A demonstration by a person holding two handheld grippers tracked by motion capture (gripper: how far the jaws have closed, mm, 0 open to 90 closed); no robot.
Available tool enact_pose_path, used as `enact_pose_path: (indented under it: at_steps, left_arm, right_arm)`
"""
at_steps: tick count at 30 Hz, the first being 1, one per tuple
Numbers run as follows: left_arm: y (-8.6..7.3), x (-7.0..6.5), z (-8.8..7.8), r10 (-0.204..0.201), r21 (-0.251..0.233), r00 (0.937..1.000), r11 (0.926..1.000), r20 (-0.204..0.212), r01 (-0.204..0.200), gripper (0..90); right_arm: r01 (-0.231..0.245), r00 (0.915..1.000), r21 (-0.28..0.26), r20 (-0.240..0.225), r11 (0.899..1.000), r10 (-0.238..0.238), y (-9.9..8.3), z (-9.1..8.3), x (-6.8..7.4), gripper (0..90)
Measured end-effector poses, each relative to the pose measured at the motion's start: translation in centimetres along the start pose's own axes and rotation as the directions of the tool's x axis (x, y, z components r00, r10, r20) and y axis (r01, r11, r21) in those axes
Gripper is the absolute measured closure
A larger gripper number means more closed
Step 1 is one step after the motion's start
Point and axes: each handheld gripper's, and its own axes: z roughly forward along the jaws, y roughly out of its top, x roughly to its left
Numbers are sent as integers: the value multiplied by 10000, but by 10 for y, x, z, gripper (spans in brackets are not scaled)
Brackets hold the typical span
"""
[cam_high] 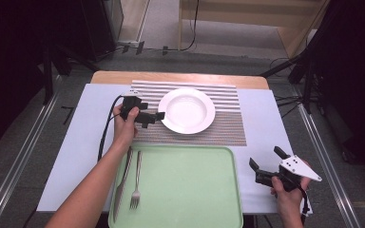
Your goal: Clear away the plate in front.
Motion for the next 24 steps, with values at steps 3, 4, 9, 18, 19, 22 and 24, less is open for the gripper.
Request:
enact_pose_path:
  at_steps: [3,4,9,18,19,22,24]
  left_arm:
    - [2,6,5,-153,-15,9998,9999,-89,152,0]
    - [2,8,7,-205,60,9997,9998,-128,206,0]
    - [5,14,18,-371,311,9993,9988,-108,374,0]
    - [3,12,41,-753,764,9971,9942,-111,760,0]
    - [3,12,43,-760,834,9971,9936,-85,765,0]
    - [4,11,47,-814,999,9967,9916,-82,818,0]
    - [4,10,51,-856,1136,9963,9898,-40,855,0]
  right_arm:
    - [-2,10000,1,-13,10000,2,0,0,0,0]
    - [-6,10000,4,-30,10000,6,0,0,0,0]
    - [47,10000,-7,-51,10000,-47,0,1,1,0]
    - [4,10000,4,-90,10000,-4,-1,1,0,0]
    - [-6,10000,11,-99,10000,6,0,0,0,0]
    - [-8,9999,9,-110,10000,8,-1,0,0,0]
    - [21,10000,-7,-82,10000,-21,-1,0,0,0]
